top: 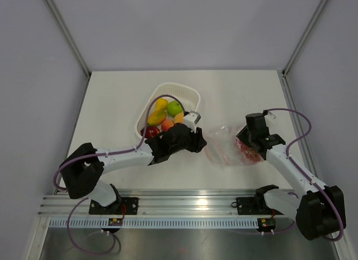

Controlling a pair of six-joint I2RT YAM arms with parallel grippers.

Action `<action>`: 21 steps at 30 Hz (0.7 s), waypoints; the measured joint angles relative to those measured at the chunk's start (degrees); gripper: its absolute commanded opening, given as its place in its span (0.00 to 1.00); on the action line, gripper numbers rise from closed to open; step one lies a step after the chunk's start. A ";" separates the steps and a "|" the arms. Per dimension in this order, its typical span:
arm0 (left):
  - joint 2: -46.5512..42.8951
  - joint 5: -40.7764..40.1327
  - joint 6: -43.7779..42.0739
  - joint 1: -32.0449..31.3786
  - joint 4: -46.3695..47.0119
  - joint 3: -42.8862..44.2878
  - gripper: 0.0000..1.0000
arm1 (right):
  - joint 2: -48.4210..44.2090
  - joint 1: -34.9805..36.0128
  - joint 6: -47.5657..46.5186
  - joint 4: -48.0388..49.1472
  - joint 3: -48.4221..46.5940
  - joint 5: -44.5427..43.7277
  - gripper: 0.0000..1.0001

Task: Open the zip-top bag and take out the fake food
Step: Adjust the zipper food storage bag at the center of the board.

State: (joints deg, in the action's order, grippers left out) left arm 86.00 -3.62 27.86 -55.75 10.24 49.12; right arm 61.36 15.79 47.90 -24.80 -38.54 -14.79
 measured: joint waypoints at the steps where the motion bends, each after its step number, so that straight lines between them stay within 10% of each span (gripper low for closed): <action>1: 0.04 -0.92 0.87 -0.96 0.26 -0.04 0.38 | 0.00 0.00 0.11 -0.02 0.00 -0.48 0.37; 13: 6.86 -5.60 10.51 -5.88 7.02 -3.48 0.28 | -2.38 -0.07 1.84 -1.31 0.46 -3.98 0.38; 21: 13.03 -5.33 10.95 -8.07 8.72 -0.72 0.46 | -5.18 -0.11 1.90 -2.71 0.68 -7.04 0.41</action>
State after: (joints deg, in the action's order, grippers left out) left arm 99.02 -8.95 38.81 -63.81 18.96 48.40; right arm 56.18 15.68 49.80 -27.51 -37.87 -21.82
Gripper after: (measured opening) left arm 0.403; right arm 0.388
